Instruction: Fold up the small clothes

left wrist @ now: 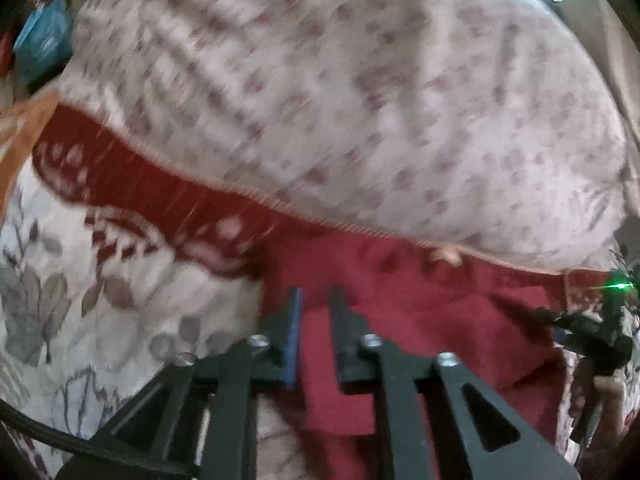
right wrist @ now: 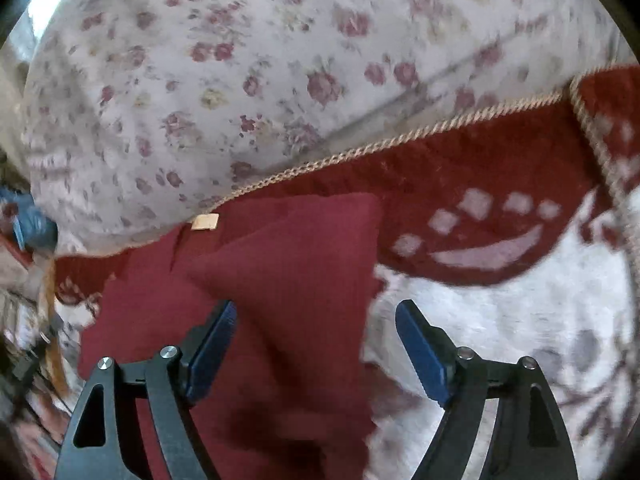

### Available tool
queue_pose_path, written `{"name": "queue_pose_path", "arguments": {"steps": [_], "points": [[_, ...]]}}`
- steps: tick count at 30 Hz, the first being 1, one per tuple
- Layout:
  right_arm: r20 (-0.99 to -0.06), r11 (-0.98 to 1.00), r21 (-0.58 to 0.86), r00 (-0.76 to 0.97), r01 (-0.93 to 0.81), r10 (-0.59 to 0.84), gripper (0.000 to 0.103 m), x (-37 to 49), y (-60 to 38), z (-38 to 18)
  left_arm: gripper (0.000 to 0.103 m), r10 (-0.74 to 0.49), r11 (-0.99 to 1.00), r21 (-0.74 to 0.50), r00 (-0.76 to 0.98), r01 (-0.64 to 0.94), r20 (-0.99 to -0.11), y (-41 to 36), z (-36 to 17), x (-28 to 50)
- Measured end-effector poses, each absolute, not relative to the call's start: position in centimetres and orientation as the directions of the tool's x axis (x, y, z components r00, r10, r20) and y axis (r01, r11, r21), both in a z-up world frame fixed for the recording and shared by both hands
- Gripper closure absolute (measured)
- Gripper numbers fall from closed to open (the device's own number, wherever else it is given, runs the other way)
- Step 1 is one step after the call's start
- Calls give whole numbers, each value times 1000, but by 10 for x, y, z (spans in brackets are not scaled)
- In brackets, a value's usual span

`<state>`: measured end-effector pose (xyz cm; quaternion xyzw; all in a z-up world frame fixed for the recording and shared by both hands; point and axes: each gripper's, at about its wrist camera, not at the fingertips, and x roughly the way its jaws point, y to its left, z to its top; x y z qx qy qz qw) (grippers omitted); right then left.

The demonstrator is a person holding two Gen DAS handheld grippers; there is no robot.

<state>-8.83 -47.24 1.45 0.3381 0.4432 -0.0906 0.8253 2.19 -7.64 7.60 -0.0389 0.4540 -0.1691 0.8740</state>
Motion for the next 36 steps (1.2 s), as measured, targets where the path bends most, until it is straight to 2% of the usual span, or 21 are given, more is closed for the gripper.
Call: {"name": "queue_pose_path", "arguments": {"steps": [3,5,8,9,10,12,14,15,17,18,19,20,21,22,23,26,30,32,33,35,36], "points": [[-780,744,500,604,444,164,17,-85,-472,10,77,-307,949,-219,501,227,-809,-67,63,31],[-783,749,492,601,444,158,17,-84,-468,8,71,-315,945,-216,506,245,-803,-71,64,31],[-787,761,483,596,434,160,17,-83,-464,7,47,-332,931,-186,512,315,-792,-86,68,22],[-787,765,480,595,429,160,17,-84,-463,8,31,-325,929,-164,519,331,-791,-91,69,19],[-788,768,479,594,425,162,17,-85,-463,8,24,-304,929,-122,535,349,-788,-98,69,16],[-787,767,482,594,422,168,17,-85,-464,9,26,-247,933,-36,565,357,-787,-107,66,13],[-783,767,486,599,420,168,17,-85,-464,10,65,-219,929,3,554,371,-803,-115,60,16],[-782,768,483,602,420,163,17,-85,-464,10,88,-221,929,-7,539,369,-813,-115,57,18],[-782,781,467,606,415,145,19,-87,-466,12,89,-242,931,-46,517,362,-821,-113,54,22],[-784,796,446,607,410,128,31,-87,-465,13,90,-241,932,-44,521,361,-819,-113,55,22],[-788,811,424,605,403,112,53,-87,-465,14,92,-248,931,-49,528,362,-812,-113,58,21],[-797,833,387,598,395,86,62,-87,-464,16,92,-275,928,-73,539,365,-796,-113,66,19],[-796,850,362,601,384,67,77,-88,-464,18,92,-297,924,-91,548,371,-782,-113,72,17],[-788,854,360,613,376,63,88,-89,-465,20,92,-331,918,-118,569,378,-753,-111,84,15],[-775,854,367,628,369,62,90,-92,-467,25,93,-355,914,-136,591,382,-724,-110,94,13],[-736,847,380,676,370,35,92,-101,-478,40,93,-388,906,-162,613,391,-688,-111,103,15],[-732,836,364,681,411,-16,92,-98,-490,39,92,-307,933,-129,555,337,-773,-121,58,36],[-772,845,314,635,432,-38,92,-89,-488,24,87,-265,946,-117,519,302,-813,-122,36,45],[-788,840,312,615,443,-32,91,-87,-487,16,81,-254,950,-113,508,291,-823,-122,30,47],[-790,812,339,613,475,-28,78,-94,-492,16,79,-257,954,-129,514,270,-819,-117,30,46],[-787,803,341,616,489,-41,64,-100,-494,21,74,-254,955,-125,520,270,-815,-117,33,45]]}}
